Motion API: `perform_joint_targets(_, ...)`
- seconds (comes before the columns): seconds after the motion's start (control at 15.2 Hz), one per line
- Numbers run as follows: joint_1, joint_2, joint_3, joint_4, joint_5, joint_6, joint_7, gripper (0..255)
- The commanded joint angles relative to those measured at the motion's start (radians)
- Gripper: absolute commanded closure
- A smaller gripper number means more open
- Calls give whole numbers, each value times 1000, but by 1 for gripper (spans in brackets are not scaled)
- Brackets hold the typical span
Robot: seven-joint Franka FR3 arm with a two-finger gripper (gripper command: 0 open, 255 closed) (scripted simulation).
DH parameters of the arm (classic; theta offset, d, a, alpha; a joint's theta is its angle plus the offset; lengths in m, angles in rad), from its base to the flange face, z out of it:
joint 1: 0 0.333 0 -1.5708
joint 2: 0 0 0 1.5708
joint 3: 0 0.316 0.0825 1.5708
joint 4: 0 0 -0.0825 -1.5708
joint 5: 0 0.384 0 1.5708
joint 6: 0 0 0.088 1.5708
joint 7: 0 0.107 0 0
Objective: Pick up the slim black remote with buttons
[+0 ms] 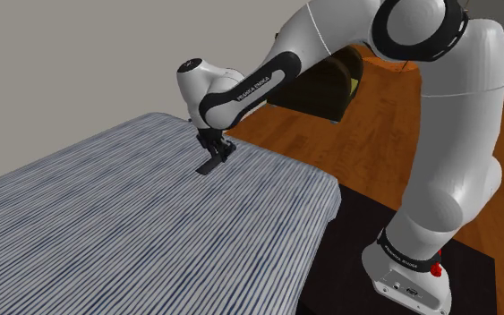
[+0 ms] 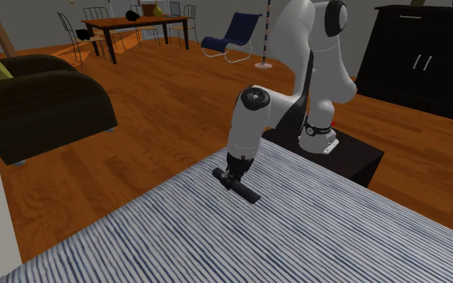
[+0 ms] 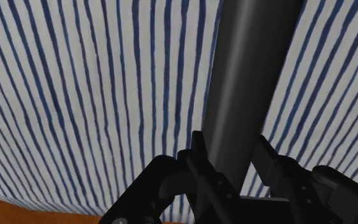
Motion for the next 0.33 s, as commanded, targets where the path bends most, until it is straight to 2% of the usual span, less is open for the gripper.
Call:
perform_joint_targets(0.0, -6, -18, 6, 3, 14, -16, -13, 255)
perform_joint_targets(0.26, -10, -34, 13, 11, 27, -36, -25, 255)
